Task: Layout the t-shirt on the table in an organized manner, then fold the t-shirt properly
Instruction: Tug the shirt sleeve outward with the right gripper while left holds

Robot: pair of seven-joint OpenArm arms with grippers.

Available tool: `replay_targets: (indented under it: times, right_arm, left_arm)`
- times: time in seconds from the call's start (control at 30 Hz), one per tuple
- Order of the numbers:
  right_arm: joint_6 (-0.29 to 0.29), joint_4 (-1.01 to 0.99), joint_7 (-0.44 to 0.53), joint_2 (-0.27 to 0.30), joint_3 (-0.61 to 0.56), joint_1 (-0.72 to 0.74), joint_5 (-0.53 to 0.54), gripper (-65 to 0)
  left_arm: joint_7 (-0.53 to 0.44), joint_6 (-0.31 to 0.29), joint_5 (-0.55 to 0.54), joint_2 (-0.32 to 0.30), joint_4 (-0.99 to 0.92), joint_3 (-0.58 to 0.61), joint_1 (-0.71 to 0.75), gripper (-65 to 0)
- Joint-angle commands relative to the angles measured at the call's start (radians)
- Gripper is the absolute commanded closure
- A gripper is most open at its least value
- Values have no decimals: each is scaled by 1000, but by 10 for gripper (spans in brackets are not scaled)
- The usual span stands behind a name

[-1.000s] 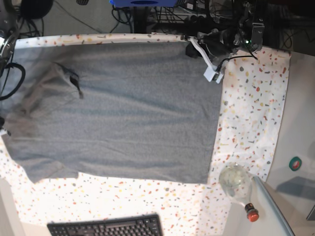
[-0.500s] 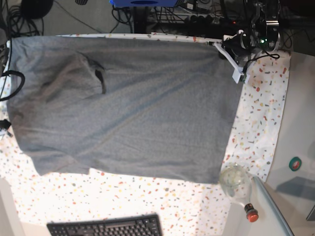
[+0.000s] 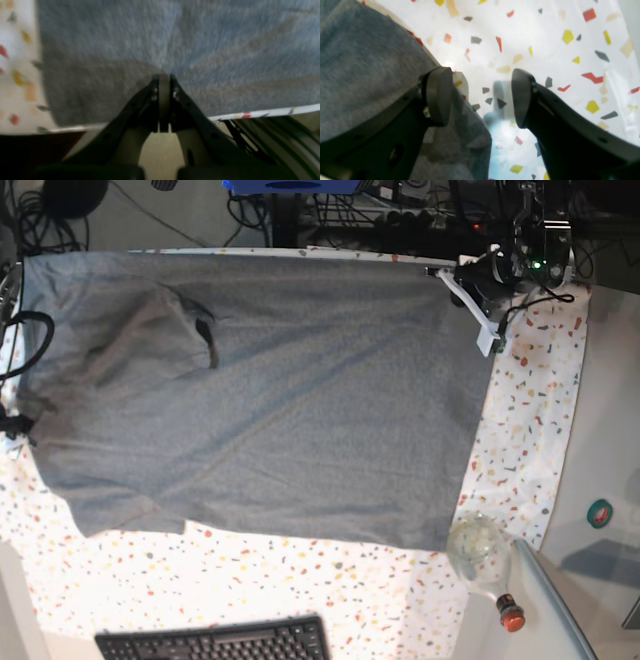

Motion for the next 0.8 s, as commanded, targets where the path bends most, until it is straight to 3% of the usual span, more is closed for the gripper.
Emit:
replay_targets:
  times: [0.0, 0.13, 0.23, 0.33, 0.77]
  right_arm:
    - [2, 15, 20, 25, -2, 23, 3, -357]
    - [5, 17, 20, 25, -2, 23, 3, -357]
    - [85, 52, -3, 24, 2, 20, 3, -356]
    - [132, 95, -74, 16, 8, 8, 4, -356]
    - [128, 110, -72, -36, 8, -60, 4, -354]
  left_arm:
    - [-11, -3, -29, -7, 40, -4, 0, 0]
    - [-11, -1, -169, -16, 79, -12, -1, 0]
    - [-11, -1, -269, -17, 73, -64, -3, 0]
    - [-11, 0, -272, -17, 73, -90, -3, 0]
    - [-11, 0, -273, -30, 71, -96, -3, 0]
